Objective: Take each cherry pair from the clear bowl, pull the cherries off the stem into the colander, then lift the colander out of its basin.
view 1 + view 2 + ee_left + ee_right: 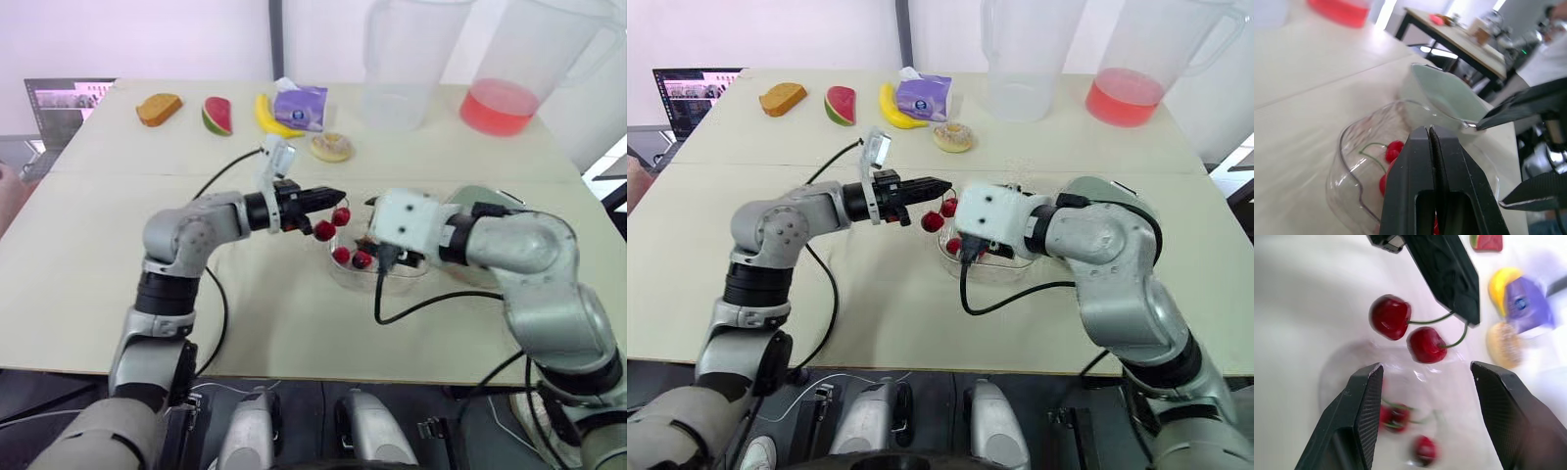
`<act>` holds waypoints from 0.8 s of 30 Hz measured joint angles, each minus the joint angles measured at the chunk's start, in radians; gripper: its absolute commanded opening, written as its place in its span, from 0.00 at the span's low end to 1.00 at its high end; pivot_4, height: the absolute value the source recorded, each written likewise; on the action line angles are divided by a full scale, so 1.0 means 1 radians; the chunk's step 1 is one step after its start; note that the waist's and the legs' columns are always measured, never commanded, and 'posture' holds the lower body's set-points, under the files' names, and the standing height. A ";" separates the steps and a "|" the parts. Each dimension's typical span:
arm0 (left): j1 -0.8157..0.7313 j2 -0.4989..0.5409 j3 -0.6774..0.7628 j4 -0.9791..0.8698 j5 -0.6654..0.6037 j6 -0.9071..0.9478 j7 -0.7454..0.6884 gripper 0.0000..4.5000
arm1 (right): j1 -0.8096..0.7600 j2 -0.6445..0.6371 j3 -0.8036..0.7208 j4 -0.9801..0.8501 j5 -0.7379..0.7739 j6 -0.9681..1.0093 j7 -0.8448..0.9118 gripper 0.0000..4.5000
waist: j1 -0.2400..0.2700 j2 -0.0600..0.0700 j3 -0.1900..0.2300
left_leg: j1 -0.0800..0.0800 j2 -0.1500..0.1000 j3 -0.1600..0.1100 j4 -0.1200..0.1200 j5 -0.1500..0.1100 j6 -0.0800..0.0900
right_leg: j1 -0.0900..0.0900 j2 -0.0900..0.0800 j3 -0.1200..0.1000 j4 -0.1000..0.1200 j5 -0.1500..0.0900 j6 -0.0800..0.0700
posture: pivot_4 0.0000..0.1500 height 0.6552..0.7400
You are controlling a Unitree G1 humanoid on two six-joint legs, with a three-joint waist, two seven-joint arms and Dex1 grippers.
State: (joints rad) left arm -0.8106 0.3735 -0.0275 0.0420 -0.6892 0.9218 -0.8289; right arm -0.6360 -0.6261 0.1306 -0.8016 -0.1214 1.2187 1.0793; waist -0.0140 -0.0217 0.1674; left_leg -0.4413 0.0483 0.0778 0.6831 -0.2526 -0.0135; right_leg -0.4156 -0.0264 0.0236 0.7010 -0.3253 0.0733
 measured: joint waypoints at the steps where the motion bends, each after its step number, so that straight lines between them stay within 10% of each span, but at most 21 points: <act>1: -0.004 0.024 -0.003 -0.004 0.000 -0.015 -0.053 0.00 | -0.020 0.019 -0.039 0.001 0.045 0.071 0.014 0.68 | 0.000 0.000 0.000 | 0.000 0.000 0.000 0.000 0.000 0.000 | 0.000 0.000 0.000 0.000 0.000 0.000 | 1.00 1.00; 10: -0.078 0.163 -0.038 -0.023 -0.034 -0.075 -0.423 0.00 | -0.210 0.130 -0.216 0.134 0.345 0.388 0.004 0.68 | 0.002 0.000 0.000 | 0.000 0.000 0.000 -0.001 -0.003 0.006 | 0.001 0.000 -0.001 -0.001 0.000 0.000 | 1.00 1.00; 24: -0.104 0.154 -0.037 -0.019 -0.041 -0.083 -0.447 0.00 | -0.239 0.170 -0.229 0.239 0.594 0.388 -0.153 0.62 | -0.001 0.000 0.000 | 0.000 0.000 0.000 -0.001 -0.004 0.006 | 0.000 -0.001 0.000 -0.001 0.000 0.000 | 1.00 1.00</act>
State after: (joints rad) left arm -0.9146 0.5276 -0.0646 0.0231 -0.7303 0.8391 -1.2755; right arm -0.8749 -0.4556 -0.0982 -0.5630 0.4723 1.6070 0.9267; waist -0.0153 -0.0214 0.1674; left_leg -0.4416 0.0483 0.0775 0.6826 -0.2563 -0.0071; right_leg -0.4153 -0.0272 0.0234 0.6997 -0.3254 0.0732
